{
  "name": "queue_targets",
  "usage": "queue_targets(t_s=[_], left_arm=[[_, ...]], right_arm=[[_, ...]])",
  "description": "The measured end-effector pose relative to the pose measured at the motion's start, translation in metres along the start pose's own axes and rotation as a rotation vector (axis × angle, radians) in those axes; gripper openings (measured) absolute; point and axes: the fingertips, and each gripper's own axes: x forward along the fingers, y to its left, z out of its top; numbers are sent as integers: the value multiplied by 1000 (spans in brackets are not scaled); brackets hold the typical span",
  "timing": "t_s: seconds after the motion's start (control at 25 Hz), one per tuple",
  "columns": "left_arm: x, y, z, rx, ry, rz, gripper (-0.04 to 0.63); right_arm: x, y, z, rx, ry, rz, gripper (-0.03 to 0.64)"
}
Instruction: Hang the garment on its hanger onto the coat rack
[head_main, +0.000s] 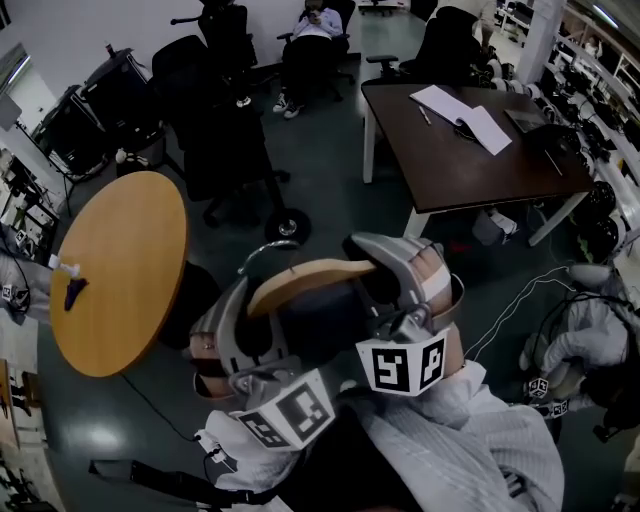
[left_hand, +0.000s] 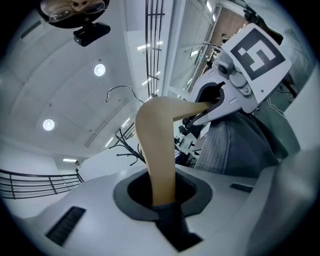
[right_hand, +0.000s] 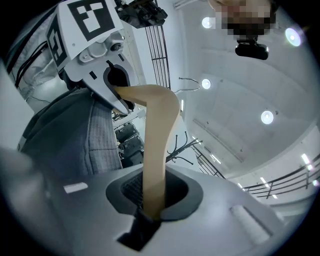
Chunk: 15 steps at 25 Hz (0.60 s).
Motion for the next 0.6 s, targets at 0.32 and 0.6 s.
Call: queue_targets(t_s=[0.32,0.6], left_arm=[[114,1,-16,19,28,0,54],[243,13,0,40,41,53,54]], right_arm=[[103,-14,-53,13,-11,15,41],[214,-65,-112,17,-71,9,41]])
